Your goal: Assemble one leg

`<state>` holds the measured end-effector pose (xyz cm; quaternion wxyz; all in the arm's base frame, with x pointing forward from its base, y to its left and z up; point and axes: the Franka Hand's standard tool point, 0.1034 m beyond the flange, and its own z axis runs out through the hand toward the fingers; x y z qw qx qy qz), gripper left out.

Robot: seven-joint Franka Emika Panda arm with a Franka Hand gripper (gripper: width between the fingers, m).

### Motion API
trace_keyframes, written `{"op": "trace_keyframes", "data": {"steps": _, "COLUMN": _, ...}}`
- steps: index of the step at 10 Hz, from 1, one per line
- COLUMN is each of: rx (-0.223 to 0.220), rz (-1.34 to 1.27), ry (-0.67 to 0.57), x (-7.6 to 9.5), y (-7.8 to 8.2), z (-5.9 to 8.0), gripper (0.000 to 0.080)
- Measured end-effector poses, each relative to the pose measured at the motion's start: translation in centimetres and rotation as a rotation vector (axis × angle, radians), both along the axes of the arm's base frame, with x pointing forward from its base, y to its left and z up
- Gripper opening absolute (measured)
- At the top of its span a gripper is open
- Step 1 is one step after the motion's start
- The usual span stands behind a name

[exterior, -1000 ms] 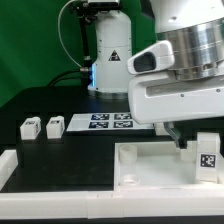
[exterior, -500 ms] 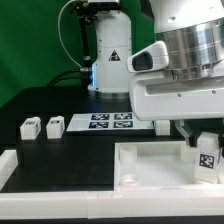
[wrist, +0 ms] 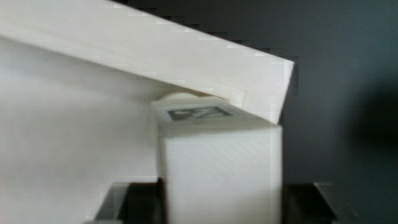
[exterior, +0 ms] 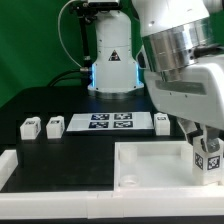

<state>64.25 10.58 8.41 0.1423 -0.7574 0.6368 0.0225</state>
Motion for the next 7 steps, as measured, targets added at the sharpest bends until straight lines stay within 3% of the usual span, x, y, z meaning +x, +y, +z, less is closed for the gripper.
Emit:
{"op": "trace_keyframes", "data": {"steps": 5, "rx": 0.065, "rz": -0.310, "ry": 0.083, "x": -0.23, "y": 0.41, "z": -0.03, "gripper": 0.0304}}
{"op": "trace_keyframes", "data": {"steps": 7, "rx": 0.052, "rz": -0.222, "ry": 0.066, "x": -0.30, "y": 0.46, "z": -0.06, "gripper": 0.0303}}
